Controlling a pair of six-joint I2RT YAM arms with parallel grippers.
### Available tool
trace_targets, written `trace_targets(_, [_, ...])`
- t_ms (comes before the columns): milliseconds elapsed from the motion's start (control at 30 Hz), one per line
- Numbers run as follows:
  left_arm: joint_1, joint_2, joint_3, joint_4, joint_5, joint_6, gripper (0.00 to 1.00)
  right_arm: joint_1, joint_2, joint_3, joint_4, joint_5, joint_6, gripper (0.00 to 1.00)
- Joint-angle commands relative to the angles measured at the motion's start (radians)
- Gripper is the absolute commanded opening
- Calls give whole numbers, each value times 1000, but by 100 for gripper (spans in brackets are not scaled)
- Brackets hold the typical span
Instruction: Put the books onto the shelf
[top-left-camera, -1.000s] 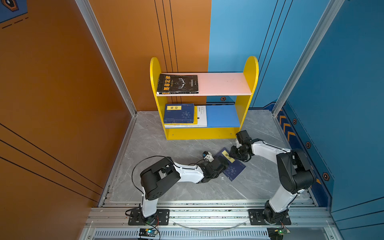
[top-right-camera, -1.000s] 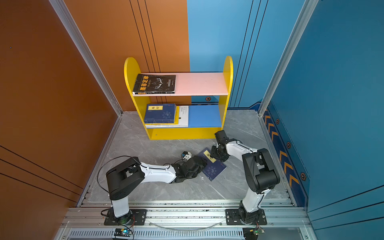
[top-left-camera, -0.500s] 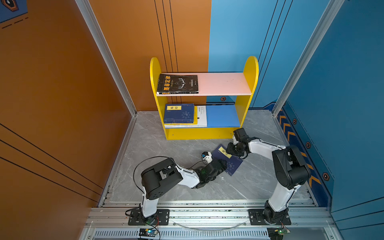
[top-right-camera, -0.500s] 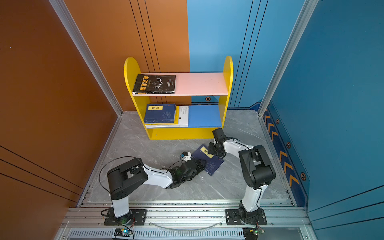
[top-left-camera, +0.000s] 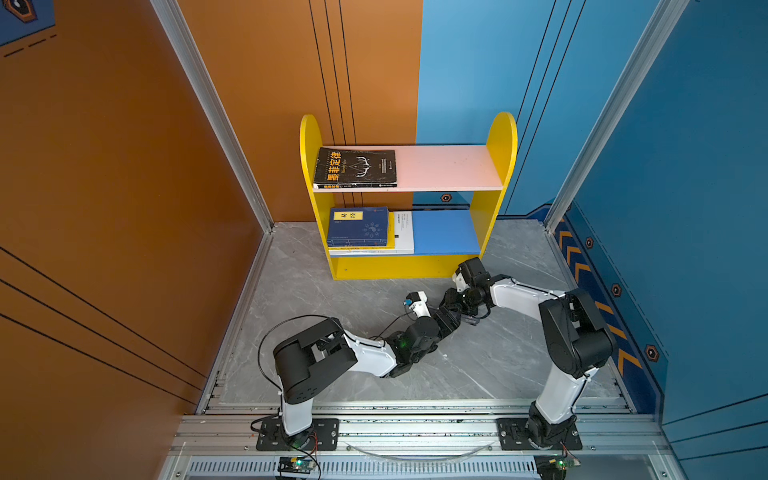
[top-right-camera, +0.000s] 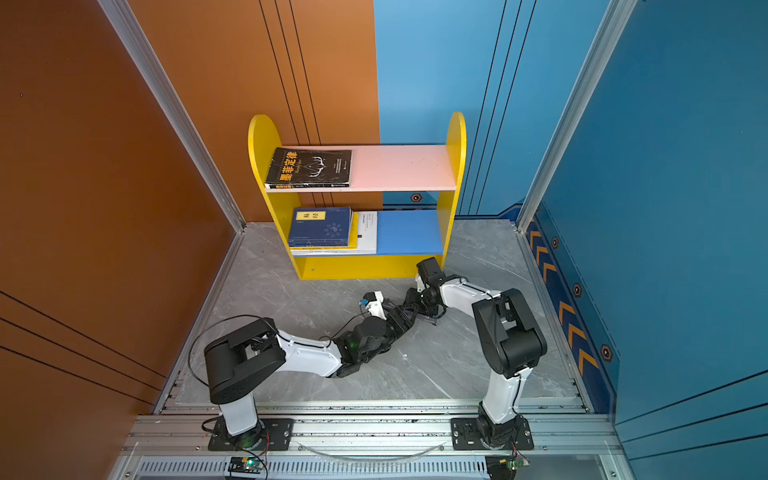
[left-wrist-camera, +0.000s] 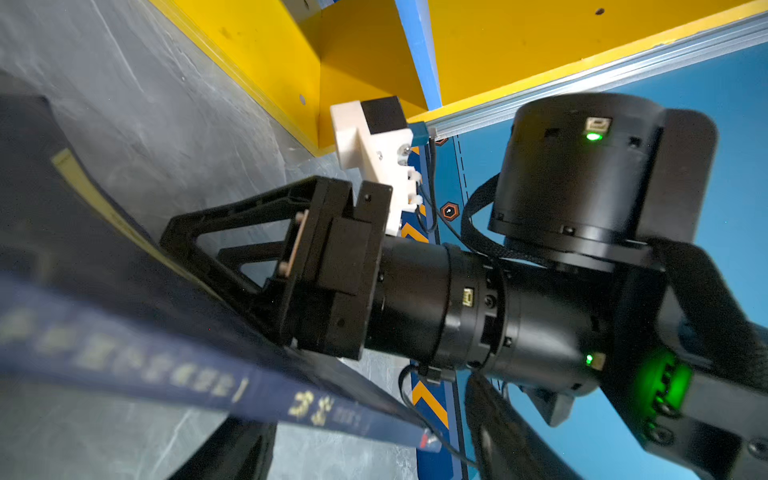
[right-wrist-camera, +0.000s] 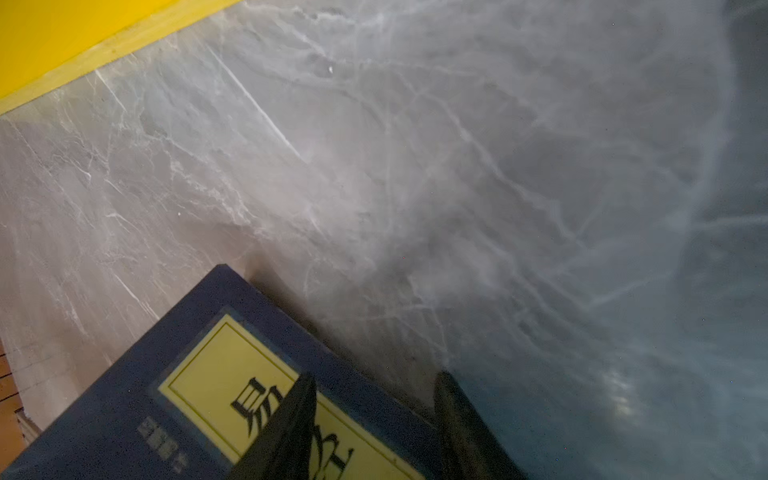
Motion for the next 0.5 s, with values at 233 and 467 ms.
trace_targets(233, [-14,-50,-79,-6,-154,-136,75,-11,1,-14,-112,-31,1,47])
trace_targets(467, [-22,-70,-60,-172,-149,-239,49,-15,-16,-22,-121,-33,-6,46])
